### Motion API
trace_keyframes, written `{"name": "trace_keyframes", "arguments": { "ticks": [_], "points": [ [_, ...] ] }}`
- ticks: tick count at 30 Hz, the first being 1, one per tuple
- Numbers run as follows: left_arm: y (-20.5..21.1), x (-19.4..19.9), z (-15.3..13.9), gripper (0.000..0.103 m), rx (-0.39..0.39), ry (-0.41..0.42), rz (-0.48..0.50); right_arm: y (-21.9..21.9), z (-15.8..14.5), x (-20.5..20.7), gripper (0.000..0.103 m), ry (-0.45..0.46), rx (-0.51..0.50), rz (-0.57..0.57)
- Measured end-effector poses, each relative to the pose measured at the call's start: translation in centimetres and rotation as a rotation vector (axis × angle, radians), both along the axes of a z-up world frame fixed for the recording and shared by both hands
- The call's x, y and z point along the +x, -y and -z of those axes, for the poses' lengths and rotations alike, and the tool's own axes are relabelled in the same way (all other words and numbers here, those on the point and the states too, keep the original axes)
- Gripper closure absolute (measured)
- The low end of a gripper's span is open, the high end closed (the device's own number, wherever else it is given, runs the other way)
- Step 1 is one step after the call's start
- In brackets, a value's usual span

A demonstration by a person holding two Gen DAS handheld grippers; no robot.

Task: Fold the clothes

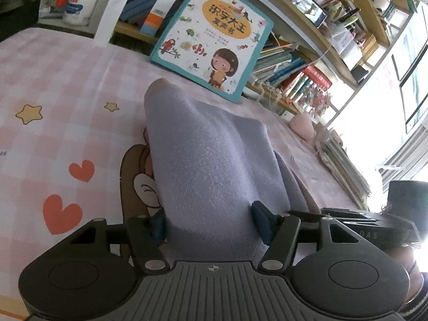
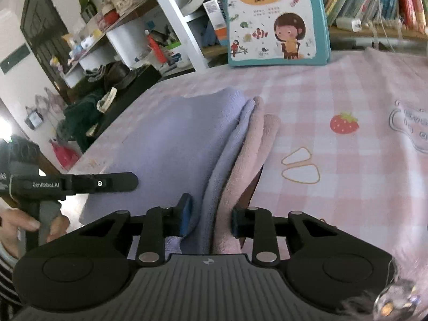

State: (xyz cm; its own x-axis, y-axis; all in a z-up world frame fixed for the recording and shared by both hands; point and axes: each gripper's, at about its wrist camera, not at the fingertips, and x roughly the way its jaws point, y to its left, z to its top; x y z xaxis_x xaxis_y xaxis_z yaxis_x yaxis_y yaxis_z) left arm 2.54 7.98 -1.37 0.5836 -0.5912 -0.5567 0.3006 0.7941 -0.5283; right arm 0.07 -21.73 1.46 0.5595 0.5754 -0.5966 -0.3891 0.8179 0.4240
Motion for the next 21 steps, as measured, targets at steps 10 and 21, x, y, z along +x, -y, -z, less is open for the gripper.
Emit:
{"name": "trace_keyframes", "arguments": {
  "ticks": [10,21],
  "points": [
    [-1.5,1.3,1.6,0.037,-0.124,-0.075,0.003,3.0,2.7,2.5,0.06,-0.214,0.26,0.063],
    [0.2,-0.7,-0.6,0.044,-0.013,0.053,-0.009,1.3,0.6,0.4,0.075,-0.032,0.146,0.042]
  ]
}}
